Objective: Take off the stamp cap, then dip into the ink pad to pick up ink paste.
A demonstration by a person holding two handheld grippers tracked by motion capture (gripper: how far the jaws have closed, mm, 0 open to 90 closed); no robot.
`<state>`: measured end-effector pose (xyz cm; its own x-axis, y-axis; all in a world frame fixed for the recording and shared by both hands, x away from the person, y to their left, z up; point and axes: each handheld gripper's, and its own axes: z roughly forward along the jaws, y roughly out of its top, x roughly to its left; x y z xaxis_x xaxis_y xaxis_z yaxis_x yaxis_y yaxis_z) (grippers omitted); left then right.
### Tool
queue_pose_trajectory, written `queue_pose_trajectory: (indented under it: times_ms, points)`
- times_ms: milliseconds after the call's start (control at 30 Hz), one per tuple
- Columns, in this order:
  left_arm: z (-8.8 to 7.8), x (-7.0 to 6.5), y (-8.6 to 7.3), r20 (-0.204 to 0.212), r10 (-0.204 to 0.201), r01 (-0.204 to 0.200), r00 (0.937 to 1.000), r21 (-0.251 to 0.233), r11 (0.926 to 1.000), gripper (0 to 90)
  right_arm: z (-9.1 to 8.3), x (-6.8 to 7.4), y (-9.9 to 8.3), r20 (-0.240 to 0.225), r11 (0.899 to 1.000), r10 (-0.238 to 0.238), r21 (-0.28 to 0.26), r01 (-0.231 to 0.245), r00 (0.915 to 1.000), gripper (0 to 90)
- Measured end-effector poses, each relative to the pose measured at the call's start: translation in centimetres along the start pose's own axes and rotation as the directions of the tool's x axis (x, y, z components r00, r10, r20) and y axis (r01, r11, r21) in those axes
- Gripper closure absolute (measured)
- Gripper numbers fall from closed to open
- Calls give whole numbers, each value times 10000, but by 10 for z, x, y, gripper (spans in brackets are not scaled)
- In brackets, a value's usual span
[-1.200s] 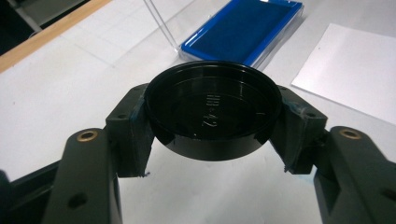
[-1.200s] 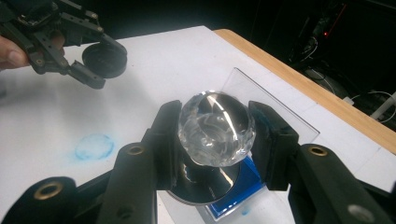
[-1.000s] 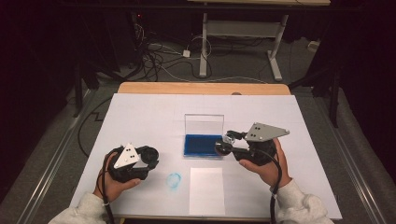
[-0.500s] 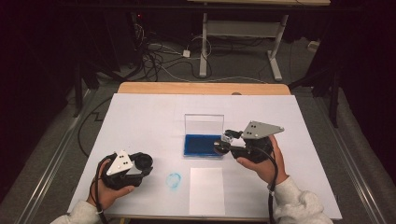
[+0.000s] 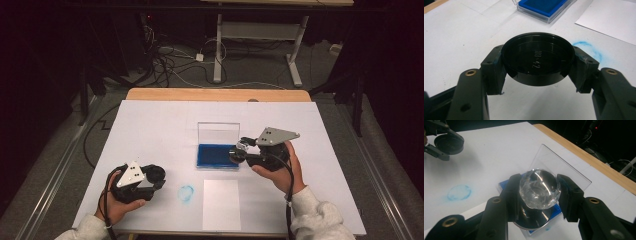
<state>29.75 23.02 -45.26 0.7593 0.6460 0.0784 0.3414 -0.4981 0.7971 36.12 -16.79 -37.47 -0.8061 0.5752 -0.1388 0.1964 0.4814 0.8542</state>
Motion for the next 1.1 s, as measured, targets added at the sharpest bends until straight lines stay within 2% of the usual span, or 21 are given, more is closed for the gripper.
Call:
queue_pose_trajectory:
  times_ms: [367,667,800,967,1100]
  points:
    - [0,1,-1,71,-20,19,10000,58,10000,368,8,-2,1,27,9999,-14,126,14,10000,567]
    - [-1,0,-2,233,142,-147,9996,225,9996,368,9,-4,5,92,10000,-19,70,18,10000,567]
    - [-1,-1,-2,135,132,-135,9998,225,9997,368,11,-4,7,119,10000,-46,25,46,9999,567]
    - [-2,-1,-2,88,-104,102,9999,147,9998,368,14,-3,11,80,9999,-133,5,133,9999,567]
    - [-1,-2,-1,43,-21,20,10000,187,9998,368,19,-4,13,11,9998,-186,96,186,9998,567]
